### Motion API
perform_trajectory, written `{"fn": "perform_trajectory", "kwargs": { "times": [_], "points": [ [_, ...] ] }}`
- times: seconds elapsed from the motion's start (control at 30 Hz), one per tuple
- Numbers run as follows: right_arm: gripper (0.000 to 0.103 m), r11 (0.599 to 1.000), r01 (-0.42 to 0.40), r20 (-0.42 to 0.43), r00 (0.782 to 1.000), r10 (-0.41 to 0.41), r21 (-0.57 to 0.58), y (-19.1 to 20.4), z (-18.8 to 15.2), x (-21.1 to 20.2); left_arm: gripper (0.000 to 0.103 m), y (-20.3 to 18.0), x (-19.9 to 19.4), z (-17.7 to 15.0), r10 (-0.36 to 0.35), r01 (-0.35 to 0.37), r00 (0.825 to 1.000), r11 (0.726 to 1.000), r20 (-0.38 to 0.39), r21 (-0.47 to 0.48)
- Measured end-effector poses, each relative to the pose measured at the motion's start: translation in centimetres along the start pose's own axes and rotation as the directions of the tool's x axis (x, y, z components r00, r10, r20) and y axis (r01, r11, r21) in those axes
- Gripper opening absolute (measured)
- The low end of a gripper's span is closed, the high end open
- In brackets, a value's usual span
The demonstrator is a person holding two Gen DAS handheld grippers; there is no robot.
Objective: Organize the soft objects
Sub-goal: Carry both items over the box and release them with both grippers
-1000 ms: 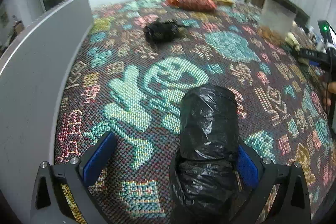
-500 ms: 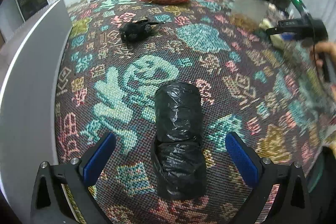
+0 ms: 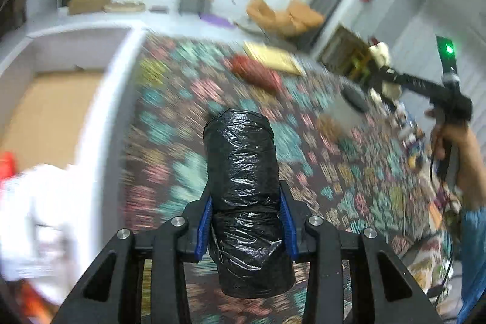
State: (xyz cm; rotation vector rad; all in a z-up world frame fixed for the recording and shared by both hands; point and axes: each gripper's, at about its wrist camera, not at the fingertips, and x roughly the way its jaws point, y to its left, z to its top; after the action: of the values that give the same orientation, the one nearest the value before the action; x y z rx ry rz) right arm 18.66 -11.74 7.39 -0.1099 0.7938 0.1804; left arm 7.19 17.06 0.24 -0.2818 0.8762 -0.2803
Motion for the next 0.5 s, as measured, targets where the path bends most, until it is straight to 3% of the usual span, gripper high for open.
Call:
{"fn": "perform_trajectory", "kwargs": {
  "times": [0.07, 0.13, 0.17, 0.27, 0.33, 0.37, 0.4, 0.43, 0.47, 0.5],
  "points": [
    [0.043, 0.988, -0.151, 0.009, 0.988, 0.152, -0.033, 6.4, 0.5, -1.2, 0.038, 2.5, -3.5, 0.3, 0.082, -0.081, 0.996, 0.997, 0.047, -0.016],
    [0.043, 0.945, -0.322, -0.007, 0.947, 0.322, -0.063, 13.8, 0.3, -2.3, 0.038, 5.6, -6.5, 0.1, 0.181, -0.178, 0.981, 0.983, 0.073, -0.045],
    [0.043, 0.920, -0.384, -0.021, 0.923, 0.384, -0.077, 16.8, -0.1, -2.6, 0.038, 7.3, -7.9, -0.2, 0.227, -0.222, 0.971, 0.973, 0.078, -0.067],
    [0.049, 0.817, -0.571, -0.090, 0.821, 0.564, -0.086, 26.6, -1.6, -3.0, 0.040, 12.0, -10.9, -1.6, 0.384, -0.373, 0.921, 0.919, 0.070, -0.131],
    [0.079, 0.747, -0.663, -0.128, 0.746, 0.654, -0.049, 30.9, -2.7, -2.6, 0.053, 14.9, -11.7, -2.4, 0.473, -0.462, 0.880, 0.871, 0.034, -0.170],
    [0.082, 0.726, -0.686, -0.148, 0.723, 0.675, -0.039, 32.6, -3.4, -2.4, 0.076, 16.1, -12.0, -2.8, 0.489, -0.476, 0.872, 0.857, 0.021, -0.195],
    [0.083, 0.724, -0.689, -0.154, 0.719, 0.678, -0.034, 33.0, -4.0, -2.4, 0.090, 17.0, -12.4, -3.2, 0.497, -0.482, 0.867, 0.848, 0.017, -0.222],
    [0.083, 0.726, -0.687, -0.150, 0.721, 0.676, -0.032, 33.3, -4.5, -2.4, 0.091, 17.7, -13.1, -3.7, 0.503, -0.479, 0.864, 0.839, 0.030, -0.257],
    [0.083, 0.736, -0.676, -0.138, 0.733, 0.666, -0.039, 33.1, -5.3, -2.6, 0.091, 17.9, -13.6, -4.0, 0.502, -0.472, 0.863, 0.837, 0.046, -0.276],
    [0.083, 0.766, -0.640, -0.115, 0.767, 0.631, -0.065, 32.6, -6.2, -2.7, 0.091, 18.0, -14.1, -4.3, 0.497, -0.460, 0.865, 0.839, 0.067, -0.290]
  ]
}}
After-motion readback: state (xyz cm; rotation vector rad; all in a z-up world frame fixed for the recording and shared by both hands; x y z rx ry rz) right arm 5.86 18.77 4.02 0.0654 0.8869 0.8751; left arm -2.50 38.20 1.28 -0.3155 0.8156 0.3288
